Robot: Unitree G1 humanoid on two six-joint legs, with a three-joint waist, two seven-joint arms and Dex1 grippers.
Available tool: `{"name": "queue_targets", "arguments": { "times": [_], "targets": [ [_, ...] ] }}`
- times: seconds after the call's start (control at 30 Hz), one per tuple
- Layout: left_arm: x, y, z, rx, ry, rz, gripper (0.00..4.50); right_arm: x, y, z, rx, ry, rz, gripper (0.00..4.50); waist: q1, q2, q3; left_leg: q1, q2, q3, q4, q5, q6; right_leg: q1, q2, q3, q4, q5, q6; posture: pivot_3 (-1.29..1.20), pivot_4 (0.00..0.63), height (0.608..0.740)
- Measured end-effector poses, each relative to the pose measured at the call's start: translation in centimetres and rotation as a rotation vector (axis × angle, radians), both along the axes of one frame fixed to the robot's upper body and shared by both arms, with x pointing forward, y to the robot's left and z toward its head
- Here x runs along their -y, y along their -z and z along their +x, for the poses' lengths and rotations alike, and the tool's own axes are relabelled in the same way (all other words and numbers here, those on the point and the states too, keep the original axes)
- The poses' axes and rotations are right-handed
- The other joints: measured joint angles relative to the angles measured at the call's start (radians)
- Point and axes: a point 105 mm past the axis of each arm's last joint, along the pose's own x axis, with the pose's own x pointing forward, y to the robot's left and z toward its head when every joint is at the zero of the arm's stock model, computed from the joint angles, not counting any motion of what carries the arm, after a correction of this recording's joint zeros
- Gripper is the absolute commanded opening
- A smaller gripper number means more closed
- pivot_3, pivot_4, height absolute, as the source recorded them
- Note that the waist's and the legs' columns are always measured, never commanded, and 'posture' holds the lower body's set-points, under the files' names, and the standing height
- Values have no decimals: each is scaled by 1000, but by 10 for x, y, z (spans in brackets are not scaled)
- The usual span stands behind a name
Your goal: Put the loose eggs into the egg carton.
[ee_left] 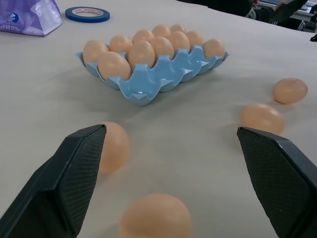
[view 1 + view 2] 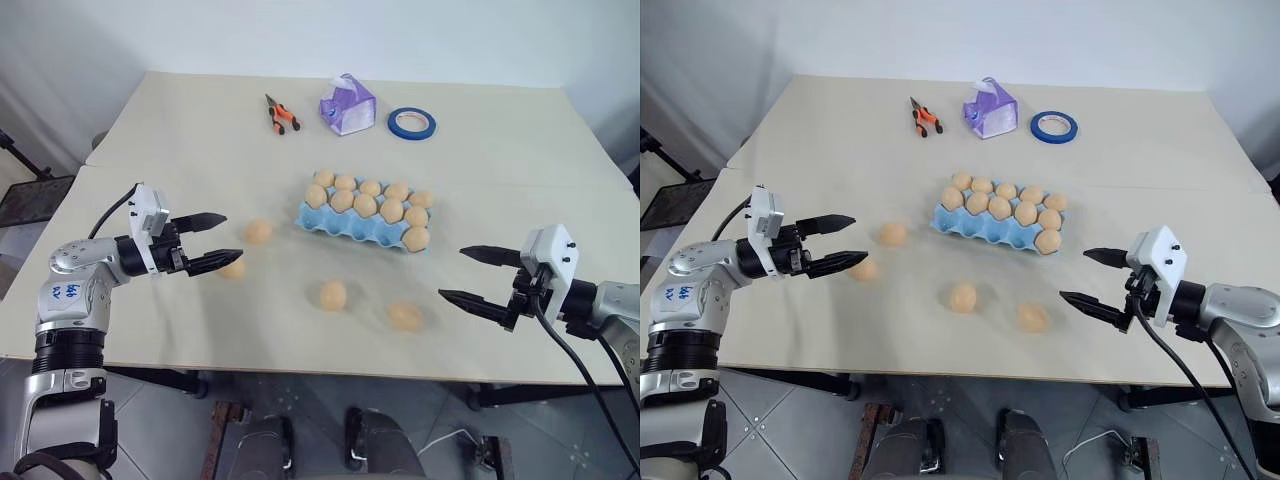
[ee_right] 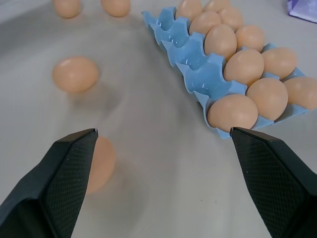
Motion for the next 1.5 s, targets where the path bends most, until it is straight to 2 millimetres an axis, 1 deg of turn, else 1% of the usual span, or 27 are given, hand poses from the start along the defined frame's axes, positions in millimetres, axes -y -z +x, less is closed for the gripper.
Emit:
{"name": "queue_targets", "arguments": {
  "times": [0.3,0.6,0.7,0.77,0.83,0.93,1.07,1.17,1.3,1.37,1.5],
  "targets": [
    [-1,-2,3,3,-20,-3,4500,1,-3,5,15,17,22,4479,0,0,0,0,0,0,1,0,0,0,0,0,1,0,0,0,150,740],
    [-1,-2,3,10,-29,-1,4500,-3,-3,9,25,20,26,4479,0,0,0,0,0,0,1,0,0,0,0,0,1,0,0,0,150,740],
    [2,-1,-1,10,-13,15,4500,-4,-2,11,24,41,50,4479,0,0,0,0,0,0,0,0,0,0,0,0,1,0,0,0,150,740],
    [4,3,-8,3,19,40,4500,-4,-1,7,10,62,70,4479,0,0,0,0,0,0,0,0,0,0,0,0,1,0,0,0,150,740],
    [4,9,-18,-16,58,66,4500,-1,2,-3,-7,93,79,4479,1,0,0,0,0,0,-1,0,0,0,0,0,0,0,0,0,150,740],
    [2,15,-26,-36,90,68,4500,1,10,-19,-50,125,83,4479,2,0,0,0,0,-1,-1,0,0,0,0,0,0,0,0,0,150,740],
    [4,18,-34,-37,140,60,4500,-3,20,-41,-112,155,81,4479,3,0,0,0,0,-1,0,-2,-3,1,-1,0,0,1,-1,0,150,740],
    [6,18,-40,-28,186,58,4500,-10,25,-52,-142,157,68,4479,1,0,0,1,0,-1,1,-2,-3,1,-1,1,0,2,-2,0,150,740],
    [3,19,-45,-25,219,76,4500,-16,25,-54,-131,174,57,4479,-3,0,0,1,1,-1,0,-1,-4,1,-1,1,0,2,-3,0,150,740],
    [1,19,-47,-27,220,86,4500,-22,30,-54,-149,172,47,4479,-1,0,0,1,1,-1,0,-1,-4,1,0,0,0,1,-4,0,150,740],
    [-3,22,-48,-36,209,83,4500,-41,44,-48,-171,139,24,4479,-1,0,0,0,1,-1,0,-1,-4,1,-1,0,-1,1,-4,0,150,740]
  ]
}}
